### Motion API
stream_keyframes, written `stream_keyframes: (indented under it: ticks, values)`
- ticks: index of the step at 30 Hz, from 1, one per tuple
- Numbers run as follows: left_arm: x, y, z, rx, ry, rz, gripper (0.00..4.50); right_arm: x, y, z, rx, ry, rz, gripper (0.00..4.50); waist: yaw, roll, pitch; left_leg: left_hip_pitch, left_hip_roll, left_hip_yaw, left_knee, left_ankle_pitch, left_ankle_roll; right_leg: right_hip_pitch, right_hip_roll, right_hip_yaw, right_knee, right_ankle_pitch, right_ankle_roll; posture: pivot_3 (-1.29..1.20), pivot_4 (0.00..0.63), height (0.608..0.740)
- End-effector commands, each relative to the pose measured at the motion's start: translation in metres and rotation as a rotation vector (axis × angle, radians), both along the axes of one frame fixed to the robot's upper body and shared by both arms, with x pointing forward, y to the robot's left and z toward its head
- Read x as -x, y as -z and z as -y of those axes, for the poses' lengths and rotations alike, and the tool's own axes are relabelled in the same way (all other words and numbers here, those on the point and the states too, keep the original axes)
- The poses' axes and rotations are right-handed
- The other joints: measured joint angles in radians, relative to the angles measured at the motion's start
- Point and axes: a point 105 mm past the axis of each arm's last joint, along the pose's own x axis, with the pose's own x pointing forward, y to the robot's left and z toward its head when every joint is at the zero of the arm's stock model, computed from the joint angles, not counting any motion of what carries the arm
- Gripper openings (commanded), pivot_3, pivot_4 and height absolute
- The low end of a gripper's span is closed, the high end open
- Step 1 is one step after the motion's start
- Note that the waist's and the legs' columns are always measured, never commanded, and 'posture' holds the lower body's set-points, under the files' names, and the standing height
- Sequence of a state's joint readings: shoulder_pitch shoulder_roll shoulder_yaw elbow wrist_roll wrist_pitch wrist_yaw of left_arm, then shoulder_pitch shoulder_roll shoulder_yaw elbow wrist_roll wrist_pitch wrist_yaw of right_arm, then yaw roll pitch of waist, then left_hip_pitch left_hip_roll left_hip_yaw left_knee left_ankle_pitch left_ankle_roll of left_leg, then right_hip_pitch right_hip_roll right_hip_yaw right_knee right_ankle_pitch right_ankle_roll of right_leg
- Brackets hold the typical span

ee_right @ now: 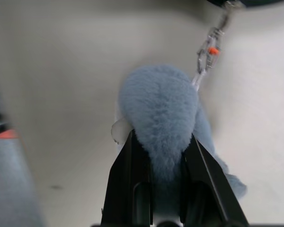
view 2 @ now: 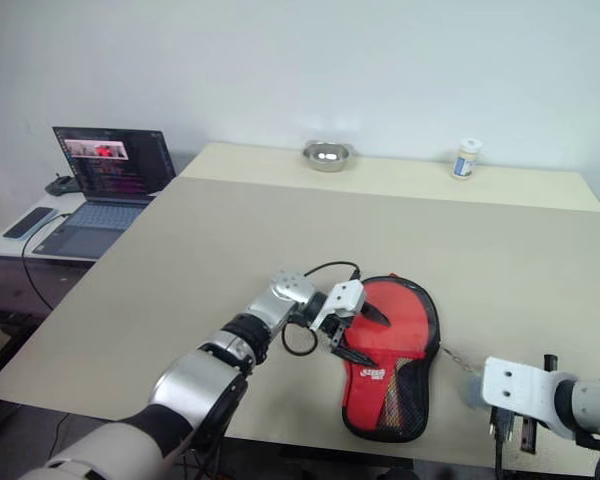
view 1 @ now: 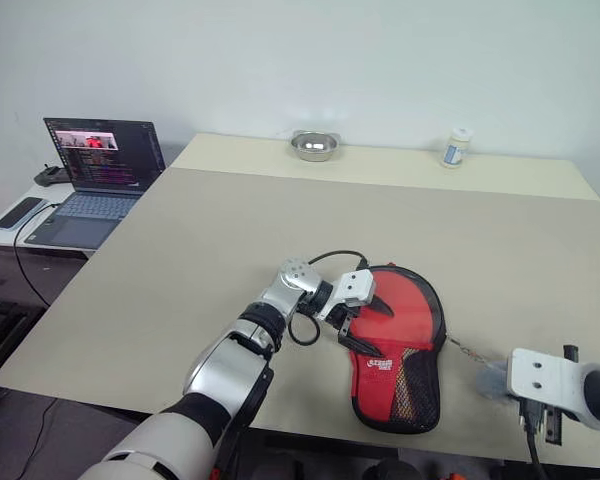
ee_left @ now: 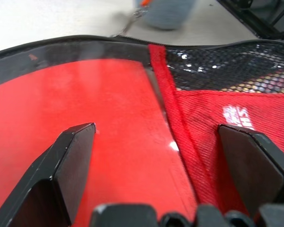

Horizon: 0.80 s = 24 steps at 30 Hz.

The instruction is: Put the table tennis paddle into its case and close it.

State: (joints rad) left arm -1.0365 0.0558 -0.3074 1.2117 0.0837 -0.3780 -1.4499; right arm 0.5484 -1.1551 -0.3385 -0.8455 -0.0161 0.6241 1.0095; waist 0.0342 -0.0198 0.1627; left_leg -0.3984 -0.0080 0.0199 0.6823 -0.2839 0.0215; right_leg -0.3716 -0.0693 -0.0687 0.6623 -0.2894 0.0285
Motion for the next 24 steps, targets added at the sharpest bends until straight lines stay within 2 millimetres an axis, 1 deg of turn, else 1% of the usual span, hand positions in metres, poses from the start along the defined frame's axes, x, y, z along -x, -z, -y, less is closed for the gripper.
stream_keyframes:
  ticks: [1, 8, 14, 18, 24]
  values:
    - [0.004, 0.022, -0.006, -0.099, -0.022, -0.038, 4.50, 0.024, 0.001, -0.015, -0.013, -0.060, -0.085, 0.23, 0.006, 0.000, 0.000, 0.000, -0.001, -0.001, 0.000, 0.000, 0.000, 0.000, 0.000, 0.000, 0.000, 0.000, 0.000, 0.00, 0.150, 0.740]
    - [0.006, 0.027, -0.005, -0.112, -0.019, -0.043, 4.50, 0.038, 0.009, -0.030, -0.037, -0.088, -0.128, 0.23, 0.015, -0.002, -0.003, 0.000, -0.001, -0.002, 0.000, 0.000, 0.000, 0.002, -0.001, -0.002, -0.001, 0.000, 0.001, 0.00, 0.150, 0.740]
    - [0.007, 0.034, -0.010, -0.144, -0.027, -0.049, 4.50, 0.049, 0.015, -0.032, -0.041, -0.099, -0.174, 0.23, 0.016, -0.004, -0.007, 0.000, -0.001, -0.003, 0.000, 0.000, 0.000, 0.002, -0.001, -0.003, -0.002, -0.001, 0.001, 0.00, 0.150, 0.740]
    - [0.008, 0.038, -0.012, -0.173, -0.025, -0.063, 4.50, 0.064, 0.020, -0.035, -0.062, -0.129, -0.235, 0.23, 0.017, -0.006, -0.011, 0.000, -0.001, -0.004, 0.000, 0.000, 0.000, 0.003, -0.001, -0.004, -0.003, -0.001, 0.001, 0.00, 0.150, 0.740]
    - [0.008, 0.037, -0.006, -0.183, -0.027, -0.058, 4.50, 0.084, 0.028, -0.047, -0.140, -0.180, -0.294, 0.22, 0.018, -0.013, -0.017, 0.002, -0.001, -0.006, 0.000, 0.000, 0.000, 0.006, -0.001, -0.005, -0.003, -0.001, 0.001, 0.00, 0.150, 0.740]
